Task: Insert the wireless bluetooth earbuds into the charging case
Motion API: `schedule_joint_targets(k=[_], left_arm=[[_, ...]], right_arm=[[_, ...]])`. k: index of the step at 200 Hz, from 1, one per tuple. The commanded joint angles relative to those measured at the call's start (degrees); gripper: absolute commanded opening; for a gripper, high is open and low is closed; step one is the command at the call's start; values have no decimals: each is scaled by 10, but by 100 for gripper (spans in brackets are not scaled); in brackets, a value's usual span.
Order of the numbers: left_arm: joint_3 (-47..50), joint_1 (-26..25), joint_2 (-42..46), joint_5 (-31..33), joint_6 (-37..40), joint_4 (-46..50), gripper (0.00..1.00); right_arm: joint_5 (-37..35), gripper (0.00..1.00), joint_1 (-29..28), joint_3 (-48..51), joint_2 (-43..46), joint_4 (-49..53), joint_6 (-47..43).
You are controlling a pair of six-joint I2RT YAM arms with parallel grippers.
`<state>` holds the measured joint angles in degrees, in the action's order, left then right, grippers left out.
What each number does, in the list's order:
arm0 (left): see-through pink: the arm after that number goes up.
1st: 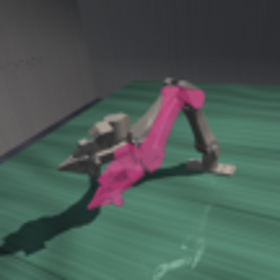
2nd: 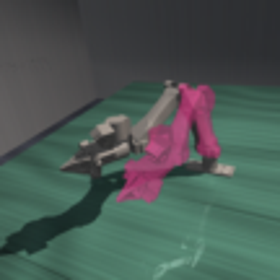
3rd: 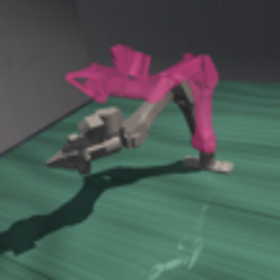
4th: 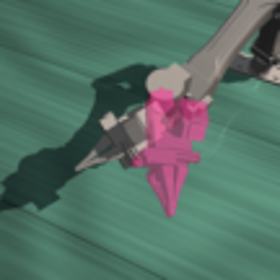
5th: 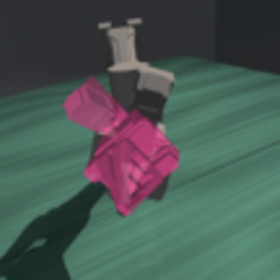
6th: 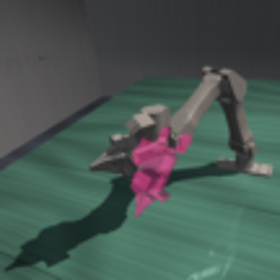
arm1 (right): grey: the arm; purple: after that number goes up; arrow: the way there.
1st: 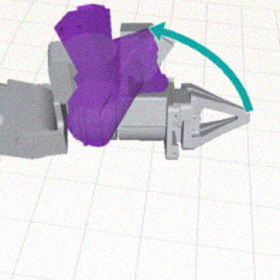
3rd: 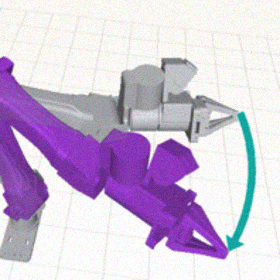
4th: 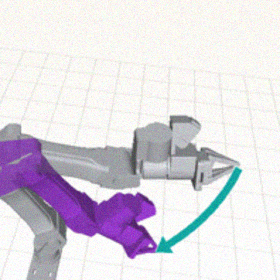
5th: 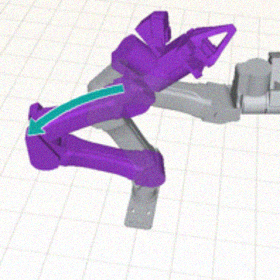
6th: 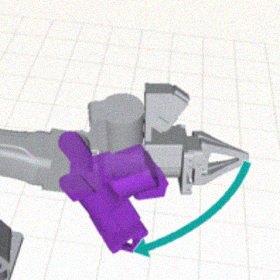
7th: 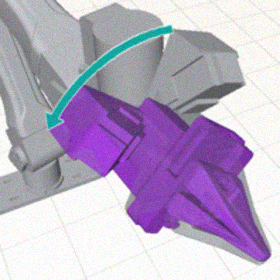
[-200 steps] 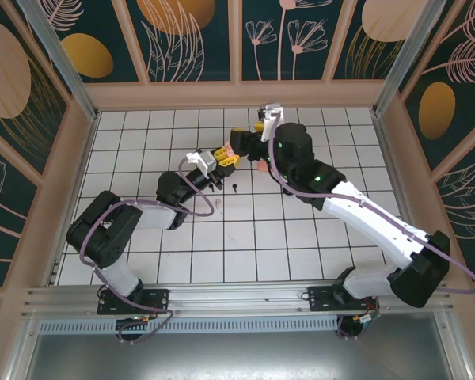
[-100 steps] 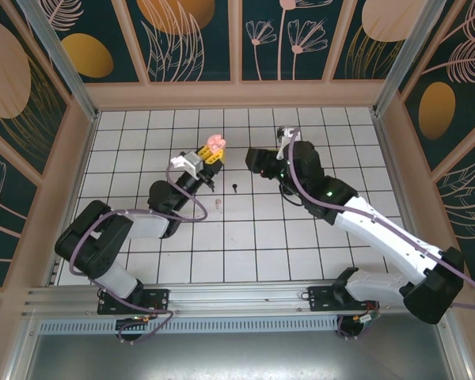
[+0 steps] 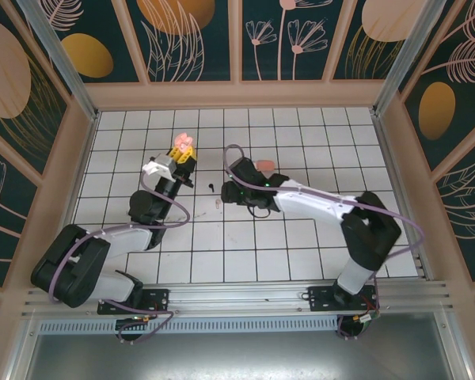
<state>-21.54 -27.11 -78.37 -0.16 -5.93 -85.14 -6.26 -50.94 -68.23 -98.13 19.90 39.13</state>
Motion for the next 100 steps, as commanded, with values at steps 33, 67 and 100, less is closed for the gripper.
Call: schedule_joint_targets(k=[33, 67, 100], left_arm=[[21, 22, 37, 50, -28, -6, 0], [29, 28, 44, 66, -32, -18, 0], [33, 31, 51, 70, -31, -22, 0]], right_arm=[[8, 57, -13, -105, -109, 58, -23], [7, 54, -21, -161, -166, 87, -41], [-4, 52, -27, -203, -206, 114, -50]])
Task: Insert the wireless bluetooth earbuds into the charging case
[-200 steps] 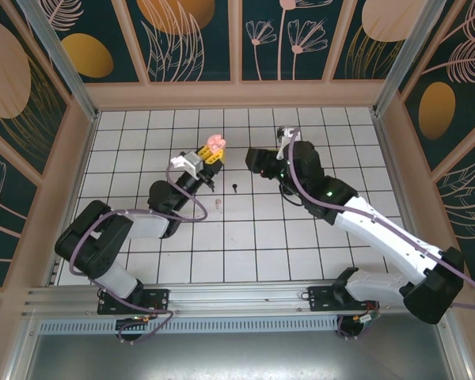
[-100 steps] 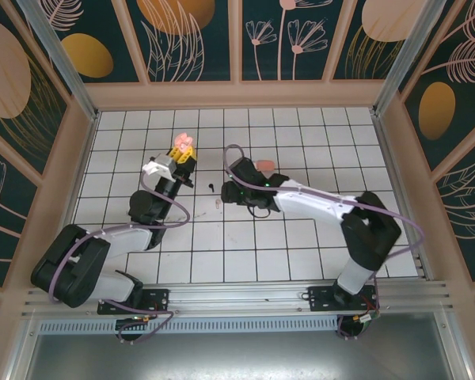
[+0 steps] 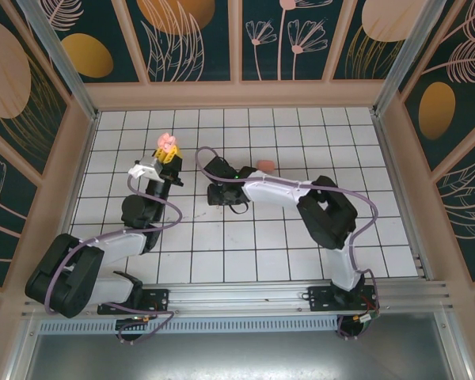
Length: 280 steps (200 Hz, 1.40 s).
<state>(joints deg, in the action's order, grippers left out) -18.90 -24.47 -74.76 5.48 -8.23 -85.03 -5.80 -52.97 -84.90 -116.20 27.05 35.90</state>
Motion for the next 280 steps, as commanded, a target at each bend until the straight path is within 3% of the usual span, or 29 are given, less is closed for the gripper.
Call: schedule_joint_targets(k=[1, 98, 280], left_arm=[[7, 5, 15, 14, -8, -23, 0], [8, 8, 35, 9, -4, -15, 0], [9, 8, 40, -5, -4, -8, 0]], right_arm=[[-9, 52, -7, -37, -26, 43, -18], [-27, 46, -11, -98, -90, 70, -17], [-34, 35, -13, -99, -113, 66, -15]])
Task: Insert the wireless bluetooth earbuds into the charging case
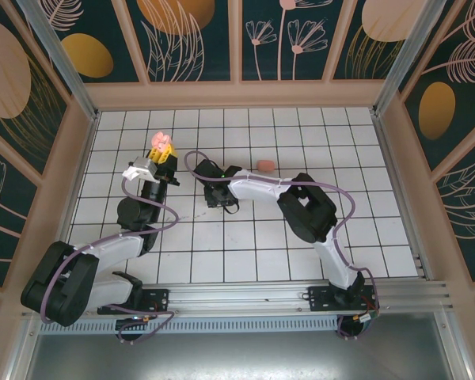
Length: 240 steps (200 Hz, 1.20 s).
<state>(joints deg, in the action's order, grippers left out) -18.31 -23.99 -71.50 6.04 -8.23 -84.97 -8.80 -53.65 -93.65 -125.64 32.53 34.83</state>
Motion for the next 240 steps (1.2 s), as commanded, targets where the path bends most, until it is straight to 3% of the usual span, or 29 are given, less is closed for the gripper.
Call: schedule_joint_targets(k=[1, 126, 191, 240], left_arm=[[3, 3, 8, -10, -4, -9, 0], [-1, 3, 7, -22, -8, 0, 0], [-17, 3, 21, -52, -7, 25, 0], [-35, 3, 26, -117, 8, 48, 0]], right_arm=[[-4, 35, -6, -12, -19, 11, -5], [-27, 23, -11, 6, 6, 2, 3], [-59, 21, -5, 53, 101, -30, 5], [-78, 21, 15, 87, 196, -48, -14]])
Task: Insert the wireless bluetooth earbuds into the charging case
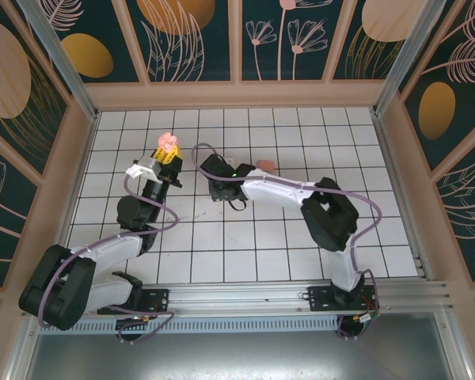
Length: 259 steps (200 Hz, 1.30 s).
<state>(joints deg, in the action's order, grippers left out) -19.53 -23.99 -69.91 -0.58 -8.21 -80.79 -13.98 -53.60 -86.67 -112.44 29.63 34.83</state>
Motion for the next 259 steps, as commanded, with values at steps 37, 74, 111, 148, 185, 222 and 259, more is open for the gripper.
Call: schedule_joint_targets(k=[37, 74, 111, 148, 185, 222, 259], left_arm=[[-29, 3, 2, -133, 12, 2, 0], [-33, 3, -16, -197, 11, 7, 0], [-33, 1, -46, -259, 12, -2, 0], [-43, -15, -76, -306, 30, 7, 0], [-81, -42, -104, -311, 52, 35, 0], [-120, -55, -139, -314, 47, 26, 0], [-142, -59, -158, -326, 43, 22, 0]], right_arm=[[-18, 21, 47, 31, 146, -35, -46], [-12, 21, 70, 20, 218, -43, -85], [-15, 21, 77, 1, 276, -57, -120], [22, 22, 74, 49, 341, -145, -160], [60, 22, 70, 107, 375, -220, -171], [68, 22, 50, 133, 381, -258, -181], [68, 22, 36, 148, 382, -274, -187]])
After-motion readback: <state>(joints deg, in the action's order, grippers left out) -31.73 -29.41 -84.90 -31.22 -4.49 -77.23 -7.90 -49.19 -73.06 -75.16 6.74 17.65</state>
